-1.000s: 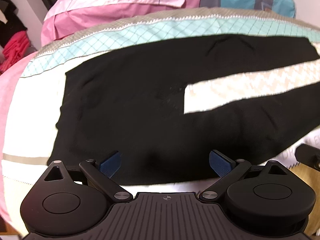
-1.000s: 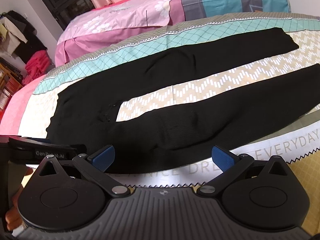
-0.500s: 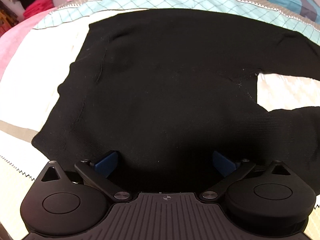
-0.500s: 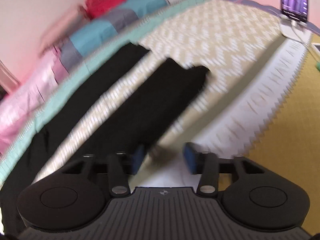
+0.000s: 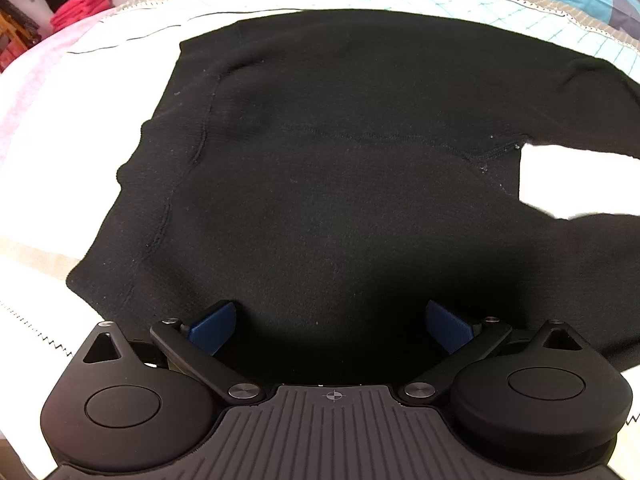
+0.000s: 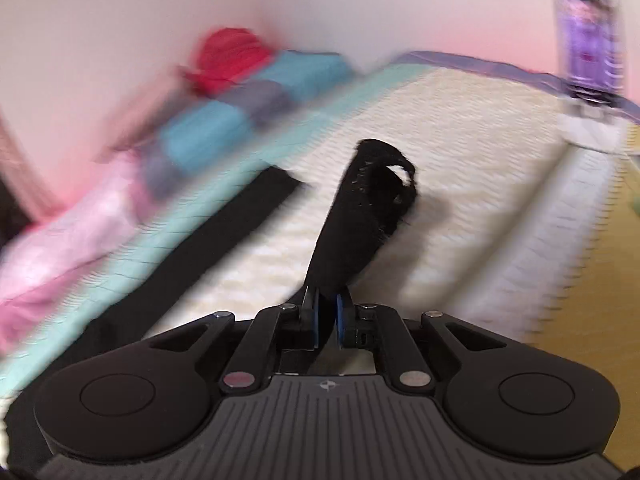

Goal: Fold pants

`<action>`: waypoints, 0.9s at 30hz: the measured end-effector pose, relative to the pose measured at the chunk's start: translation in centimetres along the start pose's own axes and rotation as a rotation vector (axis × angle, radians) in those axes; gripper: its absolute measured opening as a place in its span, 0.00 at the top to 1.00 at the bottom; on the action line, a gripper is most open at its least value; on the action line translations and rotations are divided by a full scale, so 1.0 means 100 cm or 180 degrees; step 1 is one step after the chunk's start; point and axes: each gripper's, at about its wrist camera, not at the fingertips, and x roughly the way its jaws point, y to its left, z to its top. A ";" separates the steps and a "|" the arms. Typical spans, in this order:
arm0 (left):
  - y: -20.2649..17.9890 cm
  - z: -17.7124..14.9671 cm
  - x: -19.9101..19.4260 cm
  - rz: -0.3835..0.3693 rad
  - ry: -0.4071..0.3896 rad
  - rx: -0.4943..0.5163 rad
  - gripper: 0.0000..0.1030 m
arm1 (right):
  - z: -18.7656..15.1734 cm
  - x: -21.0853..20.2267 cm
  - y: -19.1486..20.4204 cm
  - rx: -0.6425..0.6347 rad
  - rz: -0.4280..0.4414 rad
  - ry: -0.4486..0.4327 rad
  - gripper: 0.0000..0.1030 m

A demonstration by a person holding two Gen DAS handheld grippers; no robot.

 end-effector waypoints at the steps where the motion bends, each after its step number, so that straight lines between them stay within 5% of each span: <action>1: 0.000 0.000 0.000 0.0006 0.0002 0.0008 0.00 | -0.004 0.008 -0.013 0.0151 -0.0048 0.0217 0.90; 4: 0.001 0.001 0.001 -0.0017 0.0024 0.0024 0.00 | -0.007 0.002 -0.026 0.0377 0.0019 0.0139 0.88; 6: 0.003 0.001 0.001 -0.0035 0.0012 0.0035 0.00 | -0.008 0.000 -0.025 0.0550 -0.0009 0.0077 0.79; 8: 0.002 0.000 0.001 -0.0033 0.0000 0.0064 0.00 | -0.010 0.001 -0.027 0.0673 -0.0013 0.0066 0.43; 10: 0.003 -0.001 0.000 -0.0044 -0.0007 0.0071 0.00 | -0.013 0.003 -0.022 0.0658 0.0067 0.0042 0.29; 13: 0.003 -0.003 0.000 -0.0061 -0.0040 0.0107 0.00 | -0.018 0.007 -0.005 0.0309 -0.0008 0.0088 0.28; 14: 0.002 -0.004 0.000 -0.0065 -0.0052 0.0122 0.00 | -0.017 0.005 -0.001 0.0194 -0.0024 0.0066 0.36; 15: 0.002 -0.004 -0.001 -0.0071 -0.0061 0.0139 0.00 | -0.015 0.007 0.001 0.0061 -0.0106 0.0045 0.55; 16: 0.002 -0.005 -0.001 -0.0077 -0.0067 0.0153 0.00 | -0.013 0.007 0.001 -0.0031 -0.0265 0.0062 0.93; 19: 0.002 -0.005 -0.002 -0.0109 -0.0085 0.0208 0.00 | -0.007 -0.007 -0.025 0.0369 -0.0273 -0.0118 0.92; 22: 0.002 -0.007 -0.003 -0.0144 -0.0110 0.0264 0.00 | -0.013 -0.011 -0.051 0.0837 -0.0260 0.0021 0.85; 25: 0.004 -0.007 -0.008 -0.0196 -0.0110 0.0284 0.00 | -0.012 -0.038 -0.039 0.0659 -0.0766 -0.0198 0.48; 27: 0.008 -0.009 -0.014 -0.0220 -0.0162 0.0264 0.00 | -0.021 -0.059 -0.015 0.0240 -0.0710 -0.0335 0.40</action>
